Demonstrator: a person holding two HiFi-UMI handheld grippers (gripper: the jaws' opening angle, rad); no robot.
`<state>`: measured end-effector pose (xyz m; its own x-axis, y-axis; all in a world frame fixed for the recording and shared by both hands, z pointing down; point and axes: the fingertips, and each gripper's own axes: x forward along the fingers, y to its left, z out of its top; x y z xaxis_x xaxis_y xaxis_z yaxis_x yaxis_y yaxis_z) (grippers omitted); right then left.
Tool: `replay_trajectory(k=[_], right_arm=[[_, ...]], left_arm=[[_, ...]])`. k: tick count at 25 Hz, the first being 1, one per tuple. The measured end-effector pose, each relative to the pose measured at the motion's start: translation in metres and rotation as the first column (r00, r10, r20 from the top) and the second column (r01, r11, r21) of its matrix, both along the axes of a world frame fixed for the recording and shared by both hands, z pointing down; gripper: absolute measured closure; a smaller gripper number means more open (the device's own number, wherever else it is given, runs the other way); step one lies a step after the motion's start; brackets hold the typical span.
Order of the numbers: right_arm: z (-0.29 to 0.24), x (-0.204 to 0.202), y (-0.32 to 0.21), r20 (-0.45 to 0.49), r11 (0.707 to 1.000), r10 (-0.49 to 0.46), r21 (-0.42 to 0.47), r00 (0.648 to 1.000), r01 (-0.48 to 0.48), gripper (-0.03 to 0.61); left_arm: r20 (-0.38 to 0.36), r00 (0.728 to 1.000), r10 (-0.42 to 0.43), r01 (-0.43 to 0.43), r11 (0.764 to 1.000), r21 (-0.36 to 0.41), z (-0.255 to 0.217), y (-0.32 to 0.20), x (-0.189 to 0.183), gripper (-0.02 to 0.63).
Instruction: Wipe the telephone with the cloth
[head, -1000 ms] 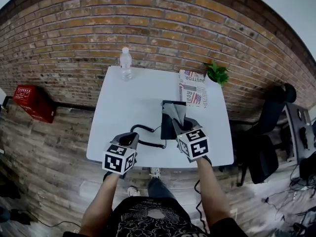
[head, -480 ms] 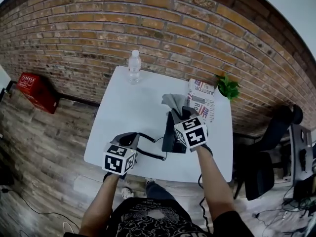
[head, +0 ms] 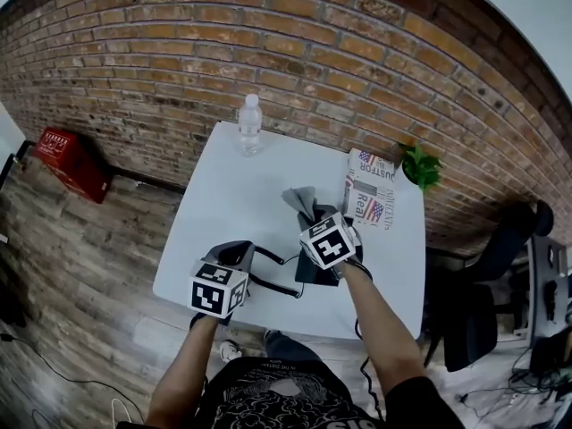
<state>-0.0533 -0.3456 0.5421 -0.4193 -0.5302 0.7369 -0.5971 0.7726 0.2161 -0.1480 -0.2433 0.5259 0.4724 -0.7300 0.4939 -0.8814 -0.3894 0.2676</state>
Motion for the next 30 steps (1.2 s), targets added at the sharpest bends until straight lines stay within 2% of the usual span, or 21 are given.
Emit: replay_trajectory(k=[30], right_arm=[[0.030,-0.002,0.055,-0.010,0.998,0.013,-0.057,1.000,-0.013,0.566]], left_arm=[[0.004,1.000,0.014,-0.013,1.000,-0.009,0.009,0.036,-0.004,0.607]])
